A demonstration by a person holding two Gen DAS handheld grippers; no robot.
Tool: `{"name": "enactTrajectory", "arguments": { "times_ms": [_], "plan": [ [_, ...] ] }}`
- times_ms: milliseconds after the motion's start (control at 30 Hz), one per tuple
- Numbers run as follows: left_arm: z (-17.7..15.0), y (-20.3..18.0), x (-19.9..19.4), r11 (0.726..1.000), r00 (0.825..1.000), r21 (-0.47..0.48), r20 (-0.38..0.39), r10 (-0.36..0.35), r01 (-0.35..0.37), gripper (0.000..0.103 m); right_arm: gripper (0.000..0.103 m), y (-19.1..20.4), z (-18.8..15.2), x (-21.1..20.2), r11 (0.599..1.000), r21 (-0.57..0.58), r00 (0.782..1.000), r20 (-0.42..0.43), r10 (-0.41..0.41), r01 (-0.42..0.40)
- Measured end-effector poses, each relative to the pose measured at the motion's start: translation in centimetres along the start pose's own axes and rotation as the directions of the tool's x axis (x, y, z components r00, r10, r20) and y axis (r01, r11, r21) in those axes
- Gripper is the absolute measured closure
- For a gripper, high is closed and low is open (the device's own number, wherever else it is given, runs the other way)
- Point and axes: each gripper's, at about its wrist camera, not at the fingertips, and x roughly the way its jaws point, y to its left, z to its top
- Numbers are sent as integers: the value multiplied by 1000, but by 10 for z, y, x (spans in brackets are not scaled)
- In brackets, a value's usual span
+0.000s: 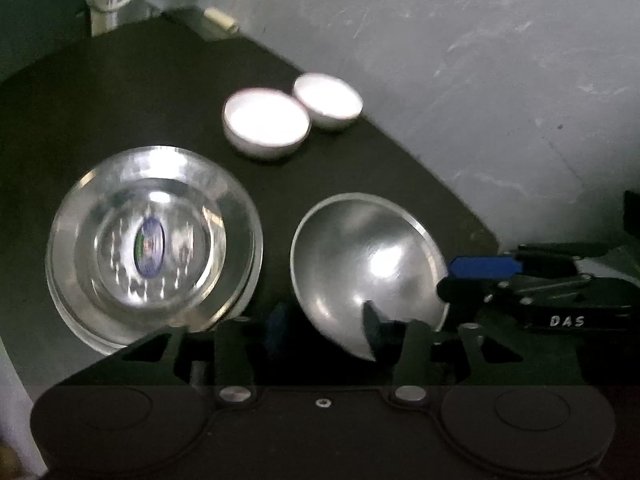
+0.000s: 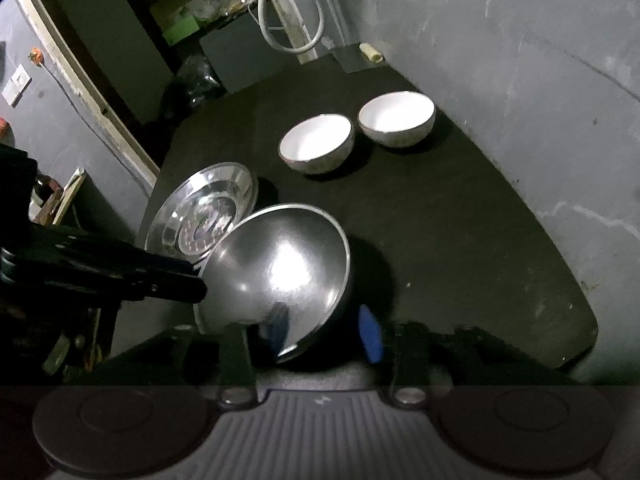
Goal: Organize plates and bowls
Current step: 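Lower the steel bowl onto the table and open both grippers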
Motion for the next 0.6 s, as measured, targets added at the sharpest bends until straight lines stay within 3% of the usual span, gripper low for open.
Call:
{"name": "enactTrajectory", "arguments": {
  "times_ms": [200, 300, 367, 600],
  "plan": [
    [18, 0, -19, 999, 995, 32, 98, 1, -4, 20, 37, 1, 9, -5, 1000, -6, 999, 44, 5, -5],
    [25, 3, -24, 1000, 989, 18, 144, 21, -24, 2, 22, 1, 15, -8, 1000, -6, 997, 72, 8, -7],
    [30, 5, -25, 999, 987, -2, 157, 34, -34, 1, 12, 1, 20, -10, 1000, -1, 995, 97, 6, -6],
    [37, 8, -23, 998, 980, -23, 189, 64, -60, 1, 0, -1, 32, -15, 999, 28, 987, 161, 15, -20]
  ]
}}
